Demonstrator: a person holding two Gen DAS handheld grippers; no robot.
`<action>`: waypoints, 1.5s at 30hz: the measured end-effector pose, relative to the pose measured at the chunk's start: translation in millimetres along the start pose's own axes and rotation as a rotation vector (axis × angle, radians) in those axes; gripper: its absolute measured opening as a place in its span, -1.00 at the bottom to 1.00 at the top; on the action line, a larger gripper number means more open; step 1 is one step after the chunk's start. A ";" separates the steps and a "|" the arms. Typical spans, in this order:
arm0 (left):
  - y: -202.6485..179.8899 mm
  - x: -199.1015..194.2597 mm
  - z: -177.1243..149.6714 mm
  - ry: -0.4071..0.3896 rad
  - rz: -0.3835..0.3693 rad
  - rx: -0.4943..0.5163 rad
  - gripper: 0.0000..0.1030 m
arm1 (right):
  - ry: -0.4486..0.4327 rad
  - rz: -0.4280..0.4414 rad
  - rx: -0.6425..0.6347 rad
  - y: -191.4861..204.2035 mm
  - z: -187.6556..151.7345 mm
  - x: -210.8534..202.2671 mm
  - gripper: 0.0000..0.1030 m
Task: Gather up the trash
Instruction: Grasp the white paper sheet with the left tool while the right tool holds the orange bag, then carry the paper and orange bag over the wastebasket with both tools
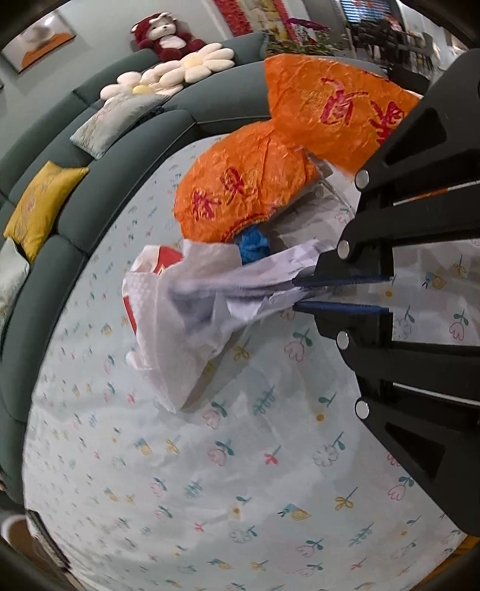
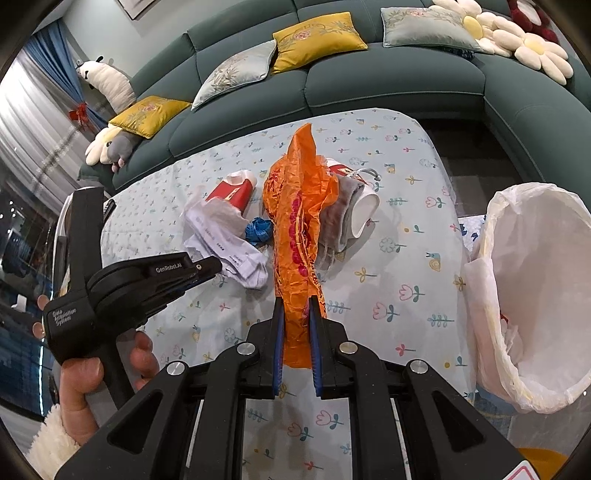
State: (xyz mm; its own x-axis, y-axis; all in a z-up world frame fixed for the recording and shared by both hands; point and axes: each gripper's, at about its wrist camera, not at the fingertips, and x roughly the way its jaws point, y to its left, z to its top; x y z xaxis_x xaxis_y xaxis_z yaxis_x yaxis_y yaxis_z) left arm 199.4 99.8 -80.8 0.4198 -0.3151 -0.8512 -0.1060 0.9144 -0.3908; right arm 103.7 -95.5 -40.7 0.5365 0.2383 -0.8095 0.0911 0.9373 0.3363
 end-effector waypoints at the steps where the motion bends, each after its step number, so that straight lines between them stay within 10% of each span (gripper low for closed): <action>1: -2.8 -2.1 -0.7 -0.006 -0.001 0.013 -0.94 | -0.002 0.002 0.000 0.0 0.2 -0.8 -0.77; 24: -94.8 -52.0 -55.1 -0.030 -0.062 0.243 -0.95 | -0.120 -0.028 0.075 -40.3 -10.7 -66.6 -0.77; 45: -231.1 -23.1 -121.9 0.071 -0.185 0.508 -0.94 | -0.223 -0.187 0.269 -171.5 -38.5 -128.3 -0.77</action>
State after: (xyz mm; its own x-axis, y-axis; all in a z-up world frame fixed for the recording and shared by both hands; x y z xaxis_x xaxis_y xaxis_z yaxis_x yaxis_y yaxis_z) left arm 104.3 -135.2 -13.5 0.3260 -0.4823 -0.8131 0.4203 0.8443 -0.3323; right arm -13.0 -277.0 -13.1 0.6561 -0.0193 -0.7544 0.4054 0.8522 0.3307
